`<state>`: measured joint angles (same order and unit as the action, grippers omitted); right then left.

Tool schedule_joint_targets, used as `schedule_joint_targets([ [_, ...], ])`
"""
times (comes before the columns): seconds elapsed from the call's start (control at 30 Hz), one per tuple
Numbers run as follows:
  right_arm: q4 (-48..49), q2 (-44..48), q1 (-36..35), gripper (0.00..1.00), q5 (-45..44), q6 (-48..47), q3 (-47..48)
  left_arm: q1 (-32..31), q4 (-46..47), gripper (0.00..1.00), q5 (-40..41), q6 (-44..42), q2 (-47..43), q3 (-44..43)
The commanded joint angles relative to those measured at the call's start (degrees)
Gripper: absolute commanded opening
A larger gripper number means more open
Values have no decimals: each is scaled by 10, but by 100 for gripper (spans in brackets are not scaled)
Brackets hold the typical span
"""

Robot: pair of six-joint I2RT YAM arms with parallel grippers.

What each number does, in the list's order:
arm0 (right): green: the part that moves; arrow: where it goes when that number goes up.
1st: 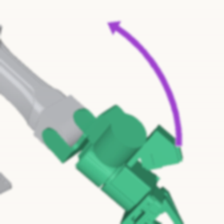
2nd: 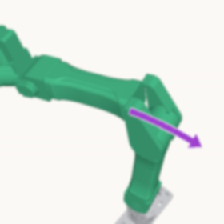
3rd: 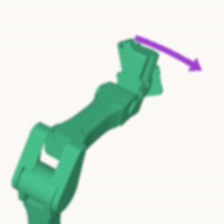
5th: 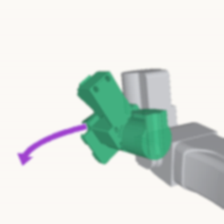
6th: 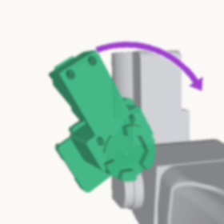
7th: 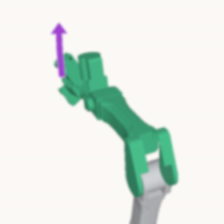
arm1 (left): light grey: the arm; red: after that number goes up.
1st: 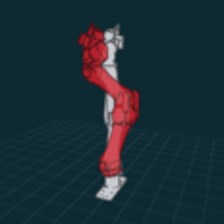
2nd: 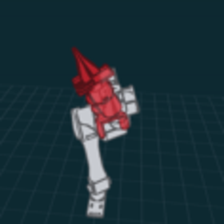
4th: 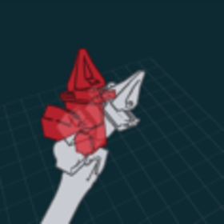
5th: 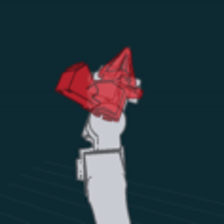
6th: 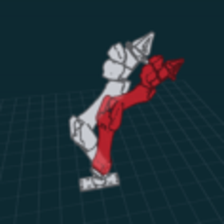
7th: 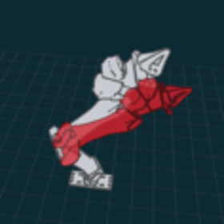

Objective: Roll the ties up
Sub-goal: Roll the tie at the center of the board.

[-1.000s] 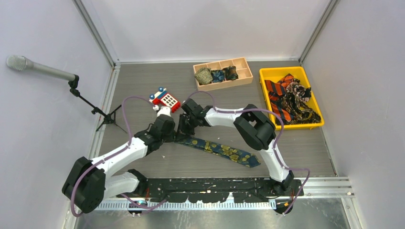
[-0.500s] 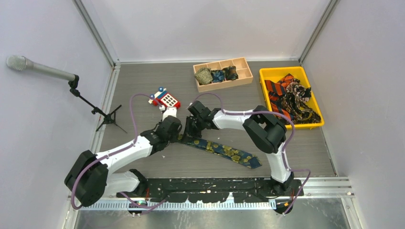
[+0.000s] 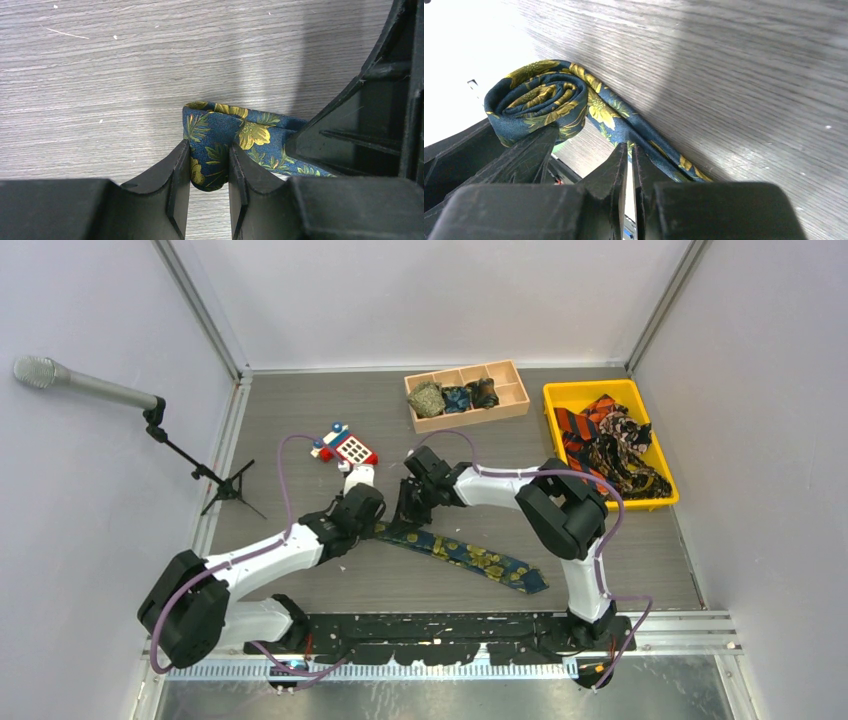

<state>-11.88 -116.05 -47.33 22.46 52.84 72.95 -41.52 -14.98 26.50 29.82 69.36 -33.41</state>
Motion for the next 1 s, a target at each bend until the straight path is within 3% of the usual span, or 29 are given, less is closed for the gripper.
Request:
schedule_joint_targets([
  [0.0,-5,23,3,14,-11,-16,-4,-5,-9,0,16,3,6,-17],
  [0.33,32,28,0,14,-9,5,-63,-13,-8,0,27,-3,23,-29],
  [0.97,9,65,-2,14,-18,-4,-48,-72,-12,0,67,7,75,-46],
])
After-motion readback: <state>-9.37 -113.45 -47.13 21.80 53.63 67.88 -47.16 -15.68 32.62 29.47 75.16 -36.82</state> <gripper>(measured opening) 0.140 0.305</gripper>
